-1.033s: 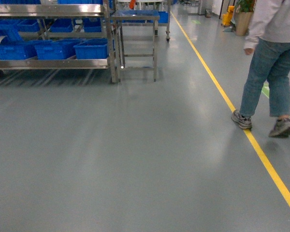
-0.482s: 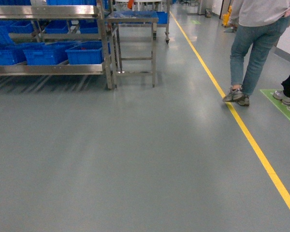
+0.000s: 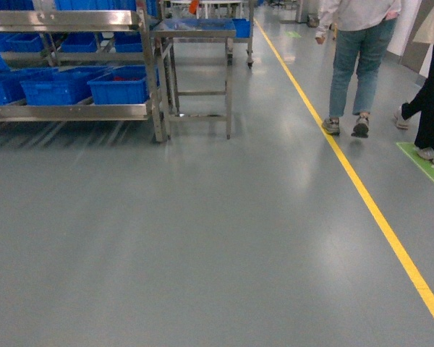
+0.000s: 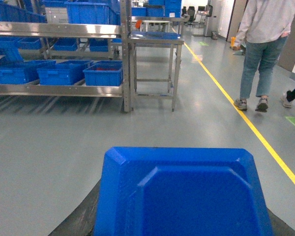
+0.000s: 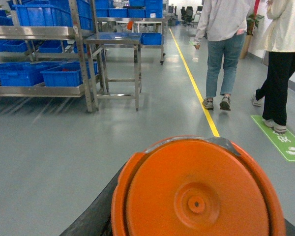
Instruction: Sort blue parts and orange caps into right shelf containers
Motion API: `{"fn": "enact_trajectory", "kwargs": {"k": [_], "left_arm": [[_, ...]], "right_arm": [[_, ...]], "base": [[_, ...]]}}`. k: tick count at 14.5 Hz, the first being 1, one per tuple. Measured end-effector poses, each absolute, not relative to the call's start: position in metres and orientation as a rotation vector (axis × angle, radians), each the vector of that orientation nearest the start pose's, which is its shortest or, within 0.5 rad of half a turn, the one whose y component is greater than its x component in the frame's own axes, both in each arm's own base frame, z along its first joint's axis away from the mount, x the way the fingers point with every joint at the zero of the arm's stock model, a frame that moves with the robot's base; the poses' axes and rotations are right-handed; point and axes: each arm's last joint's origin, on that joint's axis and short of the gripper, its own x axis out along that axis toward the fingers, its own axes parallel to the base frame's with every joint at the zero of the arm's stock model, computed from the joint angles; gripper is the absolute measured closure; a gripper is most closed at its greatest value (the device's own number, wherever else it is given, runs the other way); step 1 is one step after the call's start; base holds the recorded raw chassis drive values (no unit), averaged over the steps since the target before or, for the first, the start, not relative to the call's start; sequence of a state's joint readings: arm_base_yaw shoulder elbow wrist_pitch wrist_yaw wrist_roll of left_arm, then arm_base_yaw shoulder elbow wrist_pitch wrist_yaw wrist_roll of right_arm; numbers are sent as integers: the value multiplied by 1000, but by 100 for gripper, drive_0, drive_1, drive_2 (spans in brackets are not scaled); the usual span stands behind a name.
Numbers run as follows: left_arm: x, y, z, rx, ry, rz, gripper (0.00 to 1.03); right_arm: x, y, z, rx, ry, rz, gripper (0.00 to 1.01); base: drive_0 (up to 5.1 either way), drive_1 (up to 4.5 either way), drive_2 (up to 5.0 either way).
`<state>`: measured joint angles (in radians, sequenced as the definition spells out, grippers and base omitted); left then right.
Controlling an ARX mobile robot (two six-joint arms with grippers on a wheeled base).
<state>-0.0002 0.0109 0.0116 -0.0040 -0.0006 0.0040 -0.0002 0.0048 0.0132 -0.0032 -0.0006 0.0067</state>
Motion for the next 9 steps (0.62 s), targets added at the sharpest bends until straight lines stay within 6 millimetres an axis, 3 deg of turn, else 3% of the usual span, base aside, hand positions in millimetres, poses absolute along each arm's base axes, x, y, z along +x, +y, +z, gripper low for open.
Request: {"fn": "enact_trajectory", "kwargs": {"k": [9], "left_arm": [[98,0,166,4,4,0,62]], "right_arm": [[97,0,168,7,-8,0,58]], "base": [[4,434,-427]]}}
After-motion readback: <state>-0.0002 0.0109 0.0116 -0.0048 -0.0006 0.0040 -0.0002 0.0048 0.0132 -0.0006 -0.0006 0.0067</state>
